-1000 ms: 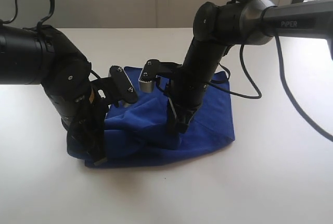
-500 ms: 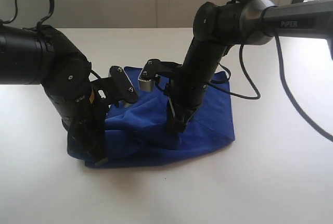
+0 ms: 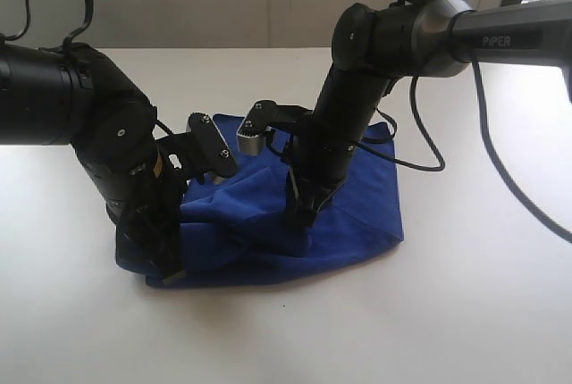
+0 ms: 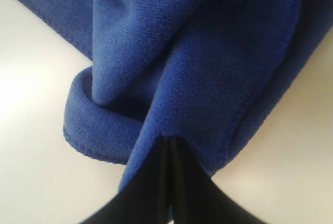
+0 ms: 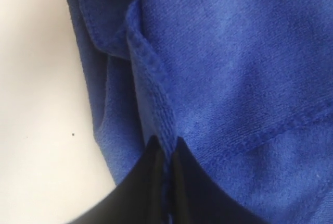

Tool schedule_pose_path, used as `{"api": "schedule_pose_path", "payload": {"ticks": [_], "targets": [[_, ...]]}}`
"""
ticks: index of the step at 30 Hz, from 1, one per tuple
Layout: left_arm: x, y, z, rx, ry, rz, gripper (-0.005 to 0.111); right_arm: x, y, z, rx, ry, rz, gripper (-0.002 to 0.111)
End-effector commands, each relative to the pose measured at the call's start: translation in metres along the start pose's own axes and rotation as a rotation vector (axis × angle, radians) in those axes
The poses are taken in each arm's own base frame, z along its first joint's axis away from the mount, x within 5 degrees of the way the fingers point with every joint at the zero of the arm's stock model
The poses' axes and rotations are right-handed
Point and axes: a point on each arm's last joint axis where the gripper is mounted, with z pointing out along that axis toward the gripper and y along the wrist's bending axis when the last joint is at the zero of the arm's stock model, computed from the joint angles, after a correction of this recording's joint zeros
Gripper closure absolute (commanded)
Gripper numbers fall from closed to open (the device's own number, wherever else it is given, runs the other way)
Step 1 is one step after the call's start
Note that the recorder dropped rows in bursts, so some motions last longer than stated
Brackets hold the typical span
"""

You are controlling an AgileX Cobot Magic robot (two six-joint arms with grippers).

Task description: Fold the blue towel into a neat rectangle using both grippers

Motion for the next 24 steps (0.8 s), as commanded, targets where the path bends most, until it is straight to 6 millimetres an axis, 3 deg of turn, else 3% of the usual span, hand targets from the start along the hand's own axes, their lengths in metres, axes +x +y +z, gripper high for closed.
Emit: {"api": "schedule_pose_path", "payload": {"ticks": [1, 8, 13, 21, 24], "targets": [[0.002, -0.002, -0.002, 0.009, 0.005, -0.012, 0.107, -0.002, 0.001, -0.003, 0.015, -0.016, 0.003, 0.108], [0.002, -0.002, -0.003, 0.000, 0.001, -0.004, 0.107, -0.001, 0.001, -0.008, 0.042, -0.005, 0.026, 0.108], [0.002, -0.001, -0.009, -0.009, -0.024, -0.043, 0.107, -0.001, 0.003, -0.022, 0.104, 0.000, 0.048, 0.108], [-0.001, 0.007, -0.053, -0.077, -0.245, -0.117, 0.107, -0.006, 0.017, -0.059, 0.202, -0.061, 0.109, 0.108], [0.005, 0.009, -0.074, -0.104, -0.305, -0.138, 0.107, -0.003, 0.025, -0.083, 0.283, -0.057, 0.137, 0.108]]}}
